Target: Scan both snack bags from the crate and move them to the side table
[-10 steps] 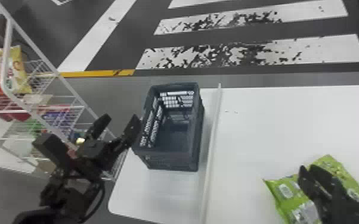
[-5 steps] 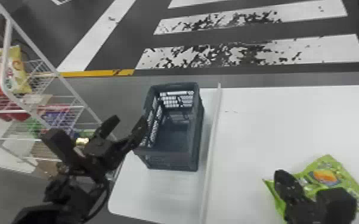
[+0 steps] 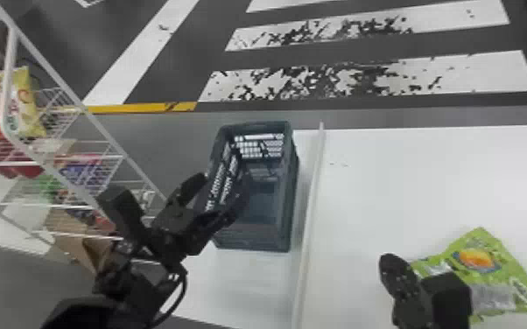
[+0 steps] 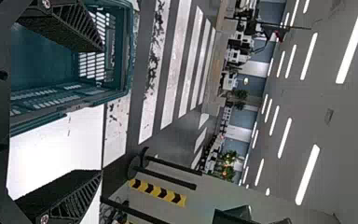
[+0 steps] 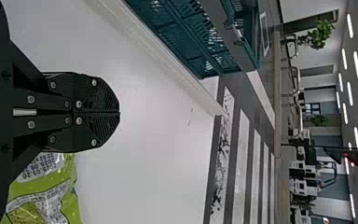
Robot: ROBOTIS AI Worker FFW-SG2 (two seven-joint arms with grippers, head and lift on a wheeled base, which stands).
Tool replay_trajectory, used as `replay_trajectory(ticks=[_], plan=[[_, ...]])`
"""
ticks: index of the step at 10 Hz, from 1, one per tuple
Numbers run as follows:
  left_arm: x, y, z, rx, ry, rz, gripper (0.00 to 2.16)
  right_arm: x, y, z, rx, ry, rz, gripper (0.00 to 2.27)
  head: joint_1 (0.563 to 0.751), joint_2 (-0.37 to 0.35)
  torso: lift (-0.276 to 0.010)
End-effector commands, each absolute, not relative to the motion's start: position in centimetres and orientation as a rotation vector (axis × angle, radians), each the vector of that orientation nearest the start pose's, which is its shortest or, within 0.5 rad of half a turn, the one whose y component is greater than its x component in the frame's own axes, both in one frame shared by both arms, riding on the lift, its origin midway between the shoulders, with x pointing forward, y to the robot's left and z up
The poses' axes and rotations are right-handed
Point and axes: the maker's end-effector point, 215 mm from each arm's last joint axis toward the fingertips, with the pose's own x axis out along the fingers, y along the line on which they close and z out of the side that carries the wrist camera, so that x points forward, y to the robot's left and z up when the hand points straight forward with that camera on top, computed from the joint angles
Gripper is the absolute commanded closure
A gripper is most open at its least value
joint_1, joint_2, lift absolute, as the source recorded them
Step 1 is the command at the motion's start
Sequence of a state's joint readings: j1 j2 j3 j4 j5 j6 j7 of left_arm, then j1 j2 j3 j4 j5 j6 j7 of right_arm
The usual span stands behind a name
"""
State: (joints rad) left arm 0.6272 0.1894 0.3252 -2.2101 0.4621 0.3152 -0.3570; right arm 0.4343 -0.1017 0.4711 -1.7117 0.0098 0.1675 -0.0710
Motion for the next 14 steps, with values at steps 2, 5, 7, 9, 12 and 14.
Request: replay_trajectory(ticks=[2,5,7,9,12,14], plan=[[40.0,29.2,-34.7,-0.167,0.224,-0.256,0.07,33.7,-0.4,-56.2,-0.069,0.544,0.436,2.25,0.695,0.350,-0.029],[40.4,28.7,-34.9,-0.174,0.226,-0.263,0.07,31.5,-2.8,-57.9,-0.079,0.607,0.416,2.25,0.695,0.350,-0.029],[40.8,28.2,-35.2,-0.183,0.227,-0.272,0.07,30.5,-4.6,-58.2,-0.071,0.631,0.386,2.25,0.695,0.350,-0.029],[41.0,27.7,-35.8,-0.192,0.235,-0.279,0.07,29.7,-6.5,-58.8,-0.076,0.673,0.352,2.25,0.695,0.350,-0.029],[41.4,27.1,-36.2,-0.201,0.236,-0.290,0.07,29.7,-10.7,-59.4,-0.062,0.693,0.273,2.25,0.695,0.314,-0.029],[41.5,26.8,-36.2,-0.202,0.234,-0.292,0.07,30.4,-12.8,-59.0,-0.027,0.686,0.230,2.25,0.695,0.256,-0.029]])
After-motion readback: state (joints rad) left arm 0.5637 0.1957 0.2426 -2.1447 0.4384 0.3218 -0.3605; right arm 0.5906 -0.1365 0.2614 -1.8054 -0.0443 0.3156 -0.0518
